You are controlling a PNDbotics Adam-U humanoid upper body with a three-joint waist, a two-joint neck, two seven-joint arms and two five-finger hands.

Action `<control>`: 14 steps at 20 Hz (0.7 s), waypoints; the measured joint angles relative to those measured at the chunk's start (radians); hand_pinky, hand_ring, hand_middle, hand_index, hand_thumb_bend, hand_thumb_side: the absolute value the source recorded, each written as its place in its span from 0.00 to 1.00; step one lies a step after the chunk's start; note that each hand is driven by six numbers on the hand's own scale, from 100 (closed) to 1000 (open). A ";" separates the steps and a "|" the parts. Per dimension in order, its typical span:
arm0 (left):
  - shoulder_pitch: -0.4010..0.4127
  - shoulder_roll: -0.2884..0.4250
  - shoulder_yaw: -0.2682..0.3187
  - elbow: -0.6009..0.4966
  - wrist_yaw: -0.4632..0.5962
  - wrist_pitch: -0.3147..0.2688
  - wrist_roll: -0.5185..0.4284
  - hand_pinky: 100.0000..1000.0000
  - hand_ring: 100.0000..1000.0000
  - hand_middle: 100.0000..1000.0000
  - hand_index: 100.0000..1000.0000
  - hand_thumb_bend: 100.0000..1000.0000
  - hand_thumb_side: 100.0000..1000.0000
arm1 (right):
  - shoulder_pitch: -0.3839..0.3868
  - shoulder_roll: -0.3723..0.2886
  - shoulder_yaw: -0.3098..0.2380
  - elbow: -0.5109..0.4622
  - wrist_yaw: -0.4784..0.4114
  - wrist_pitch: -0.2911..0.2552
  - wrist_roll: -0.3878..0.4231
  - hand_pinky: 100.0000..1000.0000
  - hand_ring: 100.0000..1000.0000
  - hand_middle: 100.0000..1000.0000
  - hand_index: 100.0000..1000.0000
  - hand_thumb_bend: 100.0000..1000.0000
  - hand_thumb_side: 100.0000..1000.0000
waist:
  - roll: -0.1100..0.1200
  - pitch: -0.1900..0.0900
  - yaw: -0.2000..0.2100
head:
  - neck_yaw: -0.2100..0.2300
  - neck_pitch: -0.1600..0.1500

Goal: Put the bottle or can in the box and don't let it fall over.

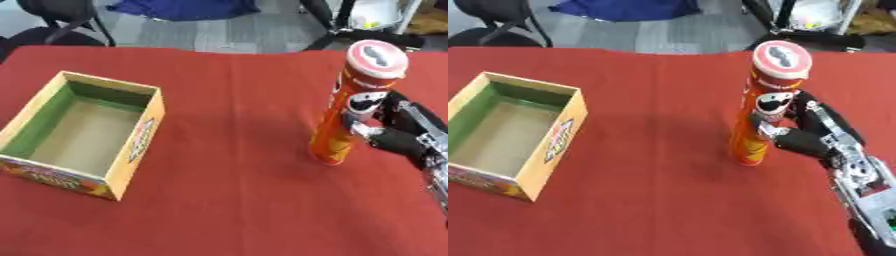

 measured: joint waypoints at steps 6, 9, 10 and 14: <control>0.000 0.000 0.000 0.000 0.000 0.000 0.000 0.68 0.81 0.65 0.66 0.89 0.81 | -0.007 0.000 0.000 0.003 0.000 0.007 -0.006 1.00 0.98 0.86 0.95 0.28 0.20 | 0.000 0.000 0.001 | 0.000 -0.002; 0.000 0.000 0.000 0.000 0.000 0.000 0.000 0.68 0.80 0.65 0.66 0.89 0.81 | -0.019 0.000 0.001 0.011 0.000 0.010 -0.008 1.00 0.98 0.86 0.95 0.27 0.20 | 0.000 0.000 0.003 | 0.001 -0.002; 0.000 0.000 0.000 0.000 0.000 0.000 0.000 0.68 0.80 0.65 0.66 0.89 0.81 | -0.021 0.000 0.001 0.013 0.000 0.010 -0.008 1.00 0.98 0.86 0.95 0.27 0.20 | 0.000 0.001 0.003 | 0.001 -0.003; 0.000 0.000 -0.002 0.000 0.000 0.000 0.000 0.68 0.80 0.65 0.66 0.89 0.81 | -0.033 0.000 0.006 0.020 0.000 0.012 -0.007 1.00 0.98 0.85 0.95 0.27 0.22 | -0.001 0.003 0.003 | 0.001 -0.003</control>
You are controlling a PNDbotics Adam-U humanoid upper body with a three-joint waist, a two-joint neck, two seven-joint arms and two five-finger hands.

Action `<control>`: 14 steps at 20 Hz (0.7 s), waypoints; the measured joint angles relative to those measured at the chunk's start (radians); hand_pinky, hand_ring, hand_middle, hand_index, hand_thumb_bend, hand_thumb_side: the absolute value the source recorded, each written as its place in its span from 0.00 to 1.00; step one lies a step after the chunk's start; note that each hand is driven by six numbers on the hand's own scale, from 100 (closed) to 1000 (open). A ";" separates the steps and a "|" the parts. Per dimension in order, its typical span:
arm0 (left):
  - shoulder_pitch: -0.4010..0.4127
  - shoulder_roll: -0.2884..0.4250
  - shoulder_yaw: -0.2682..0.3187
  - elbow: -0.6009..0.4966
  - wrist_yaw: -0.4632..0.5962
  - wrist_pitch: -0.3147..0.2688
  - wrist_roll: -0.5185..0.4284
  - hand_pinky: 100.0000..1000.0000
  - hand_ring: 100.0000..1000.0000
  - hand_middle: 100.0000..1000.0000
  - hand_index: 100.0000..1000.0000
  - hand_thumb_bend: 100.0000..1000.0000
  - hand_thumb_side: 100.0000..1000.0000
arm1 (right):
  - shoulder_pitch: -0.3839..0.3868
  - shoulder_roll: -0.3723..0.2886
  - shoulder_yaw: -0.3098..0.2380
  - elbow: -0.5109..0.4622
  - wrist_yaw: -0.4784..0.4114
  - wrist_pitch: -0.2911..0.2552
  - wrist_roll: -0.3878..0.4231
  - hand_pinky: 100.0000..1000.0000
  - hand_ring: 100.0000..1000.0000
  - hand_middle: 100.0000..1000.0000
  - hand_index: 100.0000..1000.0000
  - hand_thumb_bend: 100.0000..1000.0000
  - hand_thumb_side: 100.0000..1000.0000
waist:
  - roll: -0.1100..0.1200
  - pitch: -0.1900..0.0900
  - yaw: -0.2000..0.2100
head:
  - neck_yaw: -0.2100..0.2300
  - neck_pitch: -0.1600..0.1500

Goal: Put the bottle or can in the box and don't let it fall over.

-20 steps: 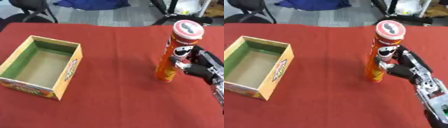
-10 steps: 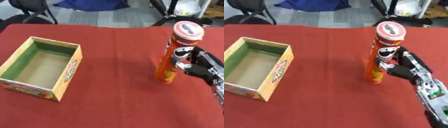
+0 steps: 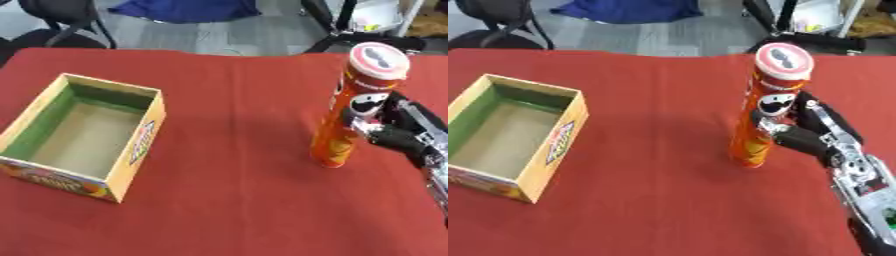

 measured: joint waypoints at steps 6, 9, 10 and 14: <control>0.000 0.000 -0.001 0.000 0.000 0.000 0.000 0.68 0.80 0.65 0.66 0.89 0.81 | -0.014 0.000 0.003 0.015 0.000 0.003 -0.002 1.00 0.97 0.84 0.95 0.27 0.21 | 0.000 0.003 0.001 | 0.000 -0.003; 0.000 0.000 -0.001 0.000 0.000 0.000 -0.001 0.68 0.80 0.65 0.66 0.89 0.81 | -0.022 0.000 0.006 0.020 -0.001 0.004 -0.003 1.00 0.96 0.81 0.94 0.27 0.20 | -0.001 0.003 0.001 | 0.000 -0.003; 0.000 0.000 -0.001 0.000 0.000 0.001 -0.001 0.68 0.80 0.65 0.66 0.89 0.81 | -0.022 0.001 0.006 0.023 -0.003 0.005 -0.004 1.00 0.96 0.80 0.93 0.27 0.18 | -0.001 0.003 0.001 | 0.000 -0.003; 0.000 0.000 -0.003 0.000 0.000 0.001 -0.002 0.68 0.80 0.65 0.66 0.89 0.81 | -0.029 0.001 0.006 0.031 -0.014 0.015 -0.017 1.00 0.95 0.73 0.90 0.29 0.13 | -0.002 0.003 0.002 | 0.001 -0.004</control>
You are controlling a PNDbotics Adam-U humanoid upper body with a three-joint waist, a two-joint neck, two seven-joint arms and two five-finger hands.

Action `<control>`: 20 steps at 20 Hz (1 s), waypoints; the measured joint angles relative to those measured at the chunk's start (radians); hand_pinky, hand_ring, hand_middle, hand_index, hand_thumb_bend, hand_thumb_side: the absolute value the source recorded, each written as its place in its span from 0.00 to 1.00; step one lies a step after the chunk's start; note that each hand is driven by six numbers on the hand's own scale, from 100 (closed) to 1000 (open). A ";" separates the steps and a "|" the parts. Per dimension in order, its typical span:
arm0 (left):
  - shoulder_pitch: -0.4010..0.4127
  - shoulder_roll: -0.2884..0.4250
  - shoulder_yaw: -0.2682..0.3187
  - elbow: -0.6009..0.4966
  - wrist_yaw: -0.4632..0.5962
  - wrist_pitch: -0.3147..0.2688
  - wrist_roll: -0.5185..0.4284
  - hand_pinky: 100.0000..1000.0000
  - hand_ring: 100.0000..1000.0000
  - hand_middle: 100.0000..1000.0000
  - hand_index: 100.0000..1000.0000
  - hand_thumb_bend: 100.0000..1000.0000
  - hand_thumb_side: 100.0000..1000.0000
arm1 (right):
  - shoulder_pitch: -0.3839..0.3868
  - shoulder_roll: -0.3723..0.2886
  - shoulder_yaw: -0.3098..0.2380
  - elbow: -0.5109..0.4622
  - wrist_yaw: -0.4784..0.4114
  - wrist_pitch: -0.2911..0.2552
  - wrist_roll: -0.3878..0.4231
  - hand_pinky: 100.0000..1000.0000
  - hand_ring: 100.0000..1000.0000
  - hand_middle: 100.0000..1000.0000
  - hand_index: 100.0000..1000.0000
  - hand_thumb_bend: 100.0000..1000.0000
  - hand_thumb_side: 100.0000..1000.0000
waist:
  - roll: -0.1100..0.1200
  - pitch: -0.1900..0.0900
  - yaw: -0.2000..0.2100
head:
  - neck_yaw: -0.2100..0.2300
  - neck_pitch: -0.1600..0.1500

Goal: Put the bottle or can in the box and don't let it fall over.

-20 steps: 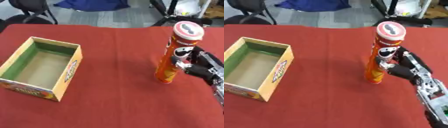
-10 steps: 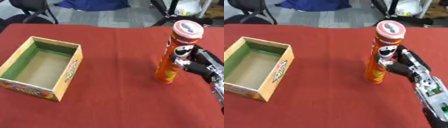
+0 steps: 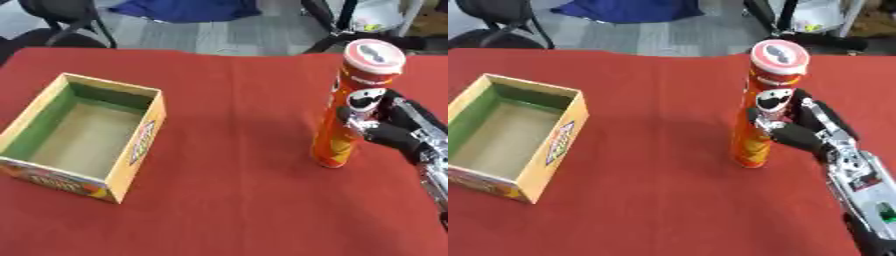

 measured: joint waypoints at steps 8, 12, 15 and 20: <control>-0.001 0.000 0.000 0.000 0.000 0.000 0.000 0.68 0.80 0.65 0.66 0.88 0.81 | 0.000 0.003 0.000 0.005 -0.049 0.013 -0.053 1.00 0.92 0.55 0.79 0.29 0.07 | 0.000 0.000 0.000 | 0.004 -0.004; -0.001 0.000 0.000 0.000 0.000 0.000 -0.001 0.68 0.80 0.65 0.66 0.88 0.81 | -0.001 0.008 0.000 0.005 -0.081 0.011 -0.072 1.00 0.89 0.49 0.72 0.29 0.02 | 0.000 0.000 0.000 | 0.004 -0.004; -0.001 0.000 0.000 0.000 0.000 -0.001 -0.001 0.68 0.80 0.65 0.66 0.88 0.81 | -0.001 0.009 0.001 0.006 -0.099 0.011 -0.090 1.00 0.88 0.46 0.68 0.29 0.00 | 0.000 0.000 0.000 | 0.004 -0.004; -0.001 0.000 0.000 0.000 0.000 -0.001 -0.002 0.68 0.80 0.65 0.66 0.88 0.81 | 0.000 0.010 0.004 0.005 -0.115 0.012 -0.121 1.00 0.84 0.39 0.57 0.24 0.00 | 0.000 0.000 0.001 | 0.006 -0.004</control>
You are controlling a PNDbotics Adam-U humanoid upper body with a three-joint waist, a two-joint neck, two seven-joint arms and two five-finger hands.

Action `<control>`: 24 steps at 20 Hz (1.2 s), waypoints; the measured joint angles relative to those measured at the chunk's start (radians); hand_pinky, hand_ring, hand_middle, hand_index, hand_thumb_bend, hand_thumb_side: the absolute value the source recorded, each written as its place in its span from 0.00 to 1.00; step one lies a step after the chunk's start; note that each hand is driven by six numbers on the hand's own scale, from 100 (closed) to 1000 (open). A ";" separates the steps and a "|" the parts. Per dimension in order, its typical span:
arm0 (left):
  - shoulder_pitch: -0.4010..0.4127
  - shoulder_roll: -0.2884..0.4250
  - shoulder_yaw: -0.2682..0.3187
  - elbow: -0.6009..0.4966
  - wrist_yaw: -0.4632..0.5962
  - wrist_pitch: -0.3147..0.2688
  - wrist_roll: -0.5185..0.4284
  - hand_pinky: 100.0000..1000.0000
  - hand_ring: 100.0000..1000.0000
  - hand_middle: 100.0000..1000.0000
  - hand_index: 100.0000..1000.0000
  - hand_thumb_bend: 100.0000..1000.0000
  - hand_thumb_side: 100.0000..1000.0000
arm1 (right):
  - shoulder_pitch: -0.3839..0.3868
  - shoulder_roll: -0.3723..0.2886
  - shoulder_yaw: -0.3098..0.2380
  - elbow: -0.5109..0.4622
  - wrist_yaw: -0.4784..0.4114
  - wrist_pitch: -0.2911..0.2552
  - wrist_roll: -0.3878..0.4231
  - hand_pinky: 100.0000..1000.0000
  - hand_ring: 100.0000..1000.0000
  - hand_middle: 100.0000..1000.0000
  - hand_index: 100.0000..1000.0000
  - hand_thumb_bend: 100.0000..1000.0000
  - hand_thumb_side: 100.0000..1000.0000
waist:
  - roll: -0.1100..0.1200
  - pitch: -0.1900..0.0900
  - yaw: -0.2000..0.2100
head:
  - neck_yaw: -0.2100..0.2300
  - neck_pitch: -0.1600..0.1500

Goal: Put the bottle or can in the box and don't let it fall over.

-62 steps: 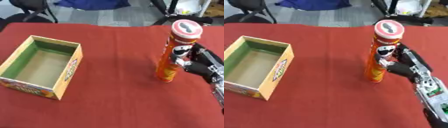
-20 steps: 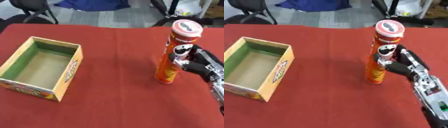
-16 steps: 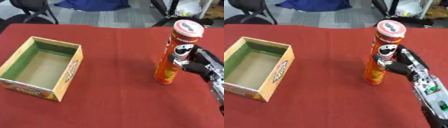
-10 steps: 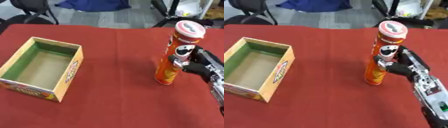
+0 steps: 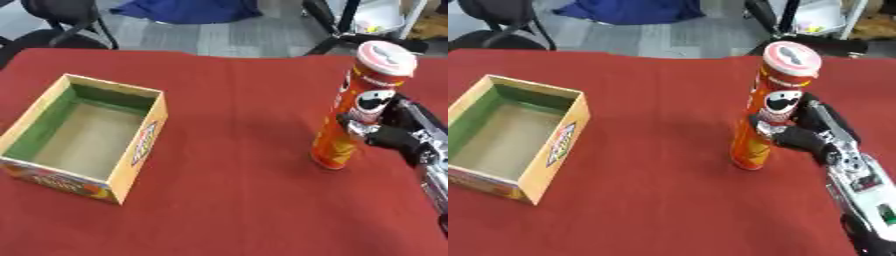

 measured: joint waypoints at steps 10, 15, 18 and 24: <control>0.000 0.000 0.000 0.000 0.000 -0.001 -0.001 0.68 0.80 0.65 0.66 0.88 0.81 | 0.009 0.000 0.002 -0.060 0.005 0.016 -0.030 1.00 0.81 0.29 0.45 0.03 0.00 | 0.000 0.000 0.000 | 0.003 0.000; 0.000 0.000 0.000 0.000 0.000 -0.001 -0.001 0.68 0.80 0.65 0.66 0.88 0.81 | 0.010 -0.001 0.002 -0.097 0.047 0.024 -0.031 1.00 0.79 0.25 0.42 0.00 0.00 | 0.000 0.000 0.000 | 0.006 0.001; 0.000 0.000 0.000 0.000 0.000 -0.001 -0.001 0.68 0.80 0.65 0.66 0.88 0.81 | 0.008 -0.003 0.002 -0.125 0.071 0.033 -0.027 1.00 0.78 0.24 0.41 0.00 0.00 | -0.001 0.000 0.000 | 0.007 0.002; 0.000 0.000 0.000 0.000 0.000 -0.001 -0.001 0.68 0.80 0.65 0.66 0.88 0.81 | -0.027 -0.031 0.011 -0.191 0.080 0.062 -0.009 1.00 0.78 0.25 0.42 0.00 0.00 | -0.004 -0.001 0.002 | 0.008 0.011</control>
